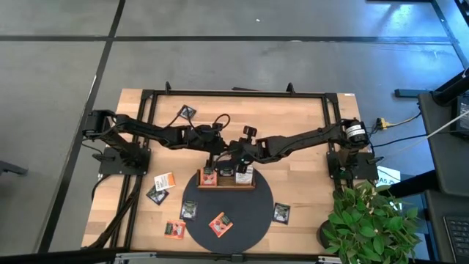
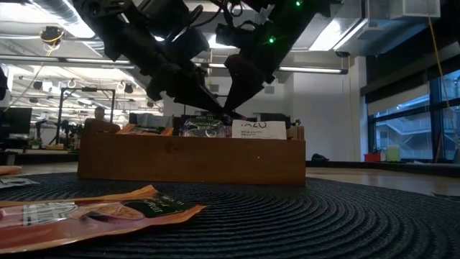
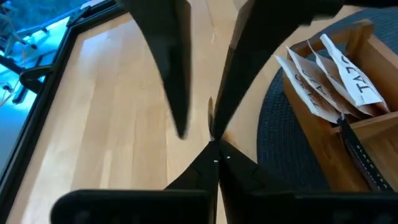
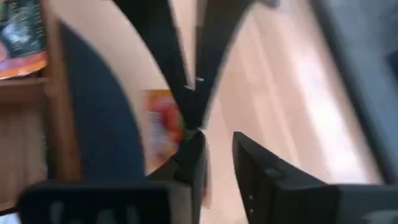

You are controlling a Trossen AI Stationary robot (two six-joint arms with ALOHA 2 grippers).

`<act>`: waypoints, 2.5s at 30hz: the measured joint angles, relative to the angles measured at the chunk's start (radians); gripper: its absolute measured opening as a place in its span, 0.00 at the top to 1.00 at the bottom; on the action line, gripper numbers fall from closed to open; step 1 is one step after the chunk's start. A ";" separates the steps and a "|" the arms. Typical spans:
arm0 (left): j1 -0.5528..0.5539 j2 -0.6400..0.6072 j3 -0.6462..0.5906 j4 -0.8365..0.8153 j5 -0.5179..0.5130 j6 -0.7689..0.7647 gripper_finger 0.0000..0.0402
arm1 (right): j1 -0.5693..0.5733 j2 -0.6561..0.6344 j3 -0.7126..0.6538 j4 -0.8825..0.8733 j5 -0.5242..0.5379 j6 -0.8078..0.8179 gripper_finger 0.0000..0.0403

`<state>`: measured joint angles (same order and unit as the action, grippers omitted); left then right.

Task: Pick & Place Tea
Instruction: Put the orange tea bag into the left section of the wooden organizer

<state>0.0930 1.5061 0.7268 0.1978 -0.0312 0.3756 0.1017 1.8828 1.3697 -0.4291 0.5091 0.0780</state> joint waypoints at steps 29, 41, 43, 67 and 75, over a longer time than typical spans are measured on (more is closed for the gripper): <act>-0.433 -0.628 -0.584 0.393 -0.330 -0.624 1.00 | 0.059 -0.376 -0.409 0.265 0.167 0.255 0.74; -0.532 -0.418 -0.583 0.558 -0.436 -0.636 1.00 | 0.058 -0.376 -0.409 0.284 0.167 0.258 0.74; -0.537 -0.375 -0.583 0.593 -0.437 -0.635 1.00 | 0.058 -0.374 -0.409 0.284 0.167 0.260 0.74; -0.541 -0.175 -0.582 0.725 -0.514 -0.619 0.99 | 0.059 -0.372 -0.409 0.274 0.141 0.259 0.74; -0.575 -0.175 -0.582 0.720 -0.572 -0.570 0.99 | 0.059 -0.372 -0.409 0.269 0.141 0.259 0.74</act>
<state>-0.4821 1.3315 0.1450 0.9173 -0.6034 -0.1944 0.1604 1.5108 0.9607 -0.1600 0.6498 0.3370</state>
